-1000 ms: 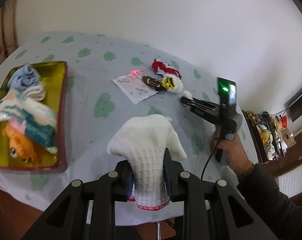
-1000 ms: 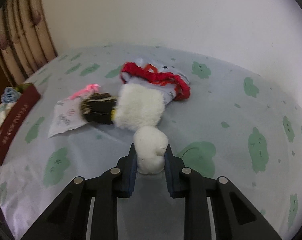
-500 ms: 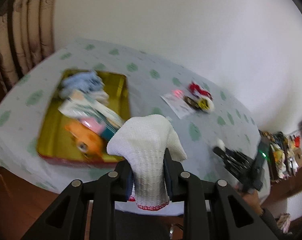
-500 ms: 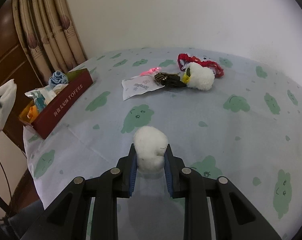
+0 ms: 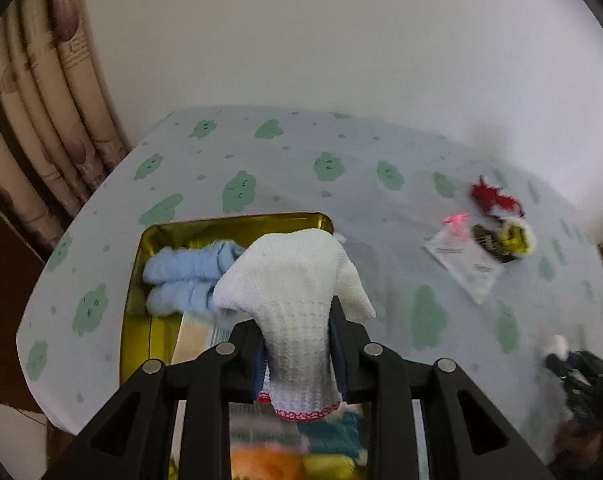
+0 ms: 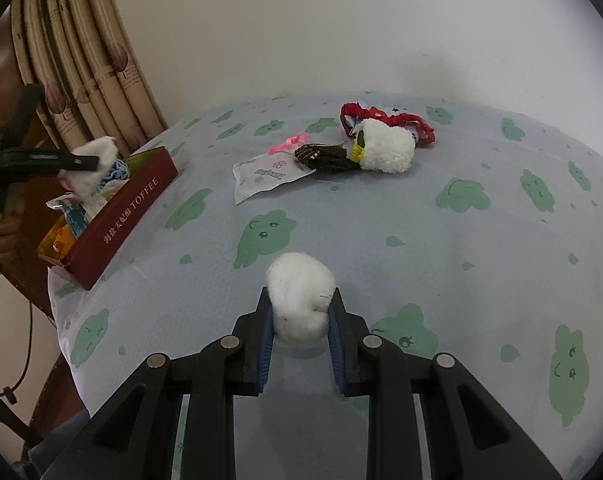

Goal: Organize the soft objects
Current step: 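Carry the glove toward the tin with the left tool while the right tool grasps the plush ball, then release the white glove into the gold tin with the left tool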

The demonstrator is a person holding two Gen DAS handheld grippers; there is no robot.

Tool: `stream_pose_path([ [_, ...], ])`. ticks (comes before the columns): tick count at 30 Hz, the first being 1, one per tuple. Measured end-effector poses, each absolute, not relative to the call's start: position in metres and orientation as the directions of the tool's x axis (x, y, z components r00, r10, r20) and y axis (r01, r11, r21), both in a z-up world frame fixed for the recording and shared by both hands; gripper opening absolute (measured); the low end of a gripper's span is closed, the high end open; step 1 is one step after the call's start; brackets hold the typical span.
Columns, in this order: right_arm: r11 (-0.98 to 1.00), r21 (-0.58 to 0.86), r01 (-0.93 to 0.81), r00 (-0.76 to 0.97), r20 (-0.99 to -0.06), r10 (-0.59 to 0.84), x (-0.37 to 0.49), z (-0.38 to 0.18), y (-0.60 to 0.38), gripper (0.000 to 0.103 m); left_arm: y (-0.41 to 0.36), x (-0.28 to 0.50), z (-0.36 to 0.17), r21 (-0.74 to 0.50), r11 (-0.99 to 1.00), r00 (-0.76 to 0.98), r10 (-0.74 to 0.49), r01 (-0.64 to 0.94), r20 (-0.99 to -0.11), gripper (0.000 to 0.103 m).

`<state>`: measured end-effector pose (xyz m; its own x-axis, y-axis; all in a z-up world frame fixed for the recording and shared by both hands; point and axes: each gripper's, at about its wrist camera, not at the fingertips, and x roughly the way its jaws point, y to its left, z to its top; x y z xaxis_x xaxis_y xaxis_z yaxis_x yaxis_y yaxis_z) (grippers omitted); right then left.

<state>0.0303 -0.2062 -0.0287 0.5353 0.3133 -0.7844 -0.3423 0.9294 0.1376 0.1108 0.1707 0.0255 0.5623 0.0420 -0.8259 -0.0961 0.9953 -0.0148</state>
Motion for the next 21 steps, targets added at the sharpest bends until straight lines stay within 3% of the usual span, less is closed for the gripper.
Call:
stream_pose_path([
  [7,0.926,0.151,-0.346,0.525,-0.787,0.324,0.032,-0.03,-0.207,0.023,0.172,0.145,0.005,0.068,0.992,0.536,0.115,-0.107,-0.837,0.031],
  [13,0.925,0.16,-0.343,0.528,-0.782,0.331,0.032,-0.03,-0.208,0.023,0.174,0.161,-0.006,0.063,0.991,0.476,0.113,-0.119,-0.872,0.045],
  [17,0.925,0.161,-0.344,0.527,-0.783,0.332,0.033,-0.03,-0.208,0.023,0.167,0.16,-0.002,0.128,0.986,0.496,0.167,-0.111,-0.852,0.051],
  [21,0.926,0.161,-0.342,0.524,-0.785,0.33,0.033,-0.031,-0.208,0.023,0.163,0.153,0.006,0.105,0.991,0.54,0.134,-0.084,-0.831,0.059],
])
